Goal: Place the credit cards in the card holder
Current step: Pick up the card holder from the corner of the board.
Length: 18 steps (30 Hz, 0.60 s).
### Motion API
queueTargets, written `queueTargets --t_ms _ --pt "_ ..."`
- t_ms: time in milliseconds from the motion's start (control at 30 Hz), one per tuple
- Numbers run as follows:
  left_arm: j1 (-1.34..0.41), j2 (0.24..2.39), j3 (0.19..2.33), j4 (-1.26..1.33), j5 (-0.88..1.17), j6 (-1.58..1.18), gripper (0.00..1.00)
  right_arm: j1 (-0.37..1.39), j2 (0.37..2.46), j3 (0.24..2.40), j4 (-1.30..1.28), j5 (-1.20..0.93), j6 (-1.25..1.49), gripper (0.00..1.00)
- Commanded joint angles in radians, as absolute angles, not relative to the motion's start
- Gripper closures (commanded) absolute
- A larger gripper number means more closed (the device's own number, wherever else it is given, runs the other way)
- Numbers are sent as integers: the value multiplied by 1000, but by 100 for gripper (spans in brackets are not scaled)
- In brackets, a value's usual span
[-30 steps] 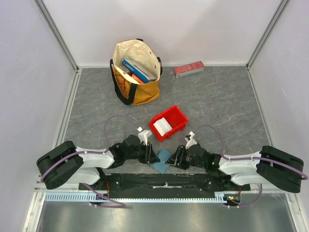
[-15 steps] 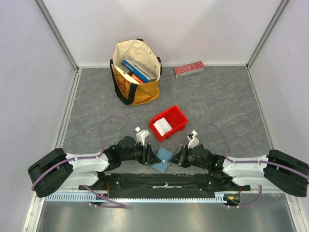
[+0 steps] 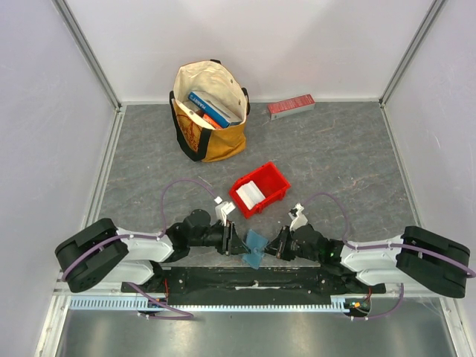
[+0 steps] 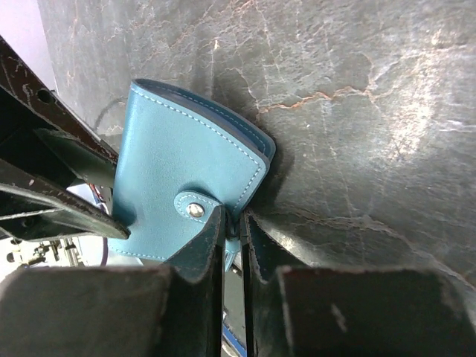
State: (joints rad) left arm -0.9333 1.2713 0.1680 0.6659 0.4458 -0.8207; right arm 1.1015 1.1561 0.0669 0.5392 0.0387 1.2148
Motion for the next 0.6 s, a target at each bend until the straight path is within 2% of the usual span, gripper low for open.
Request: queueTargets --t_ms 0,67,100,133,333,400,567 --pt "-943 1289 212 711 473 -839 67 1104 1180 78 699 34 1213 85" --pt "-943 1296 219 660 443 -830 68 1104 1184 77 707 31 1212 85" --pt "-943 1298 219 649 430 -831 64 1104 1187 75 710 29 1212 85" --pt "-943 1296 222 634 420 -831 54 1104 1186 74 715 29 1210 85" --pt "-943 1328 232 641 439 -827 41 1104 1198 74 730 21 1207 84" --pt "-943 1354 238 661 448 -834 46 1104 1206 75 733 18 1206 84" --pt "-945 1379 232 698 457 -848 73 1104 1221 75 741 9 1207 84"
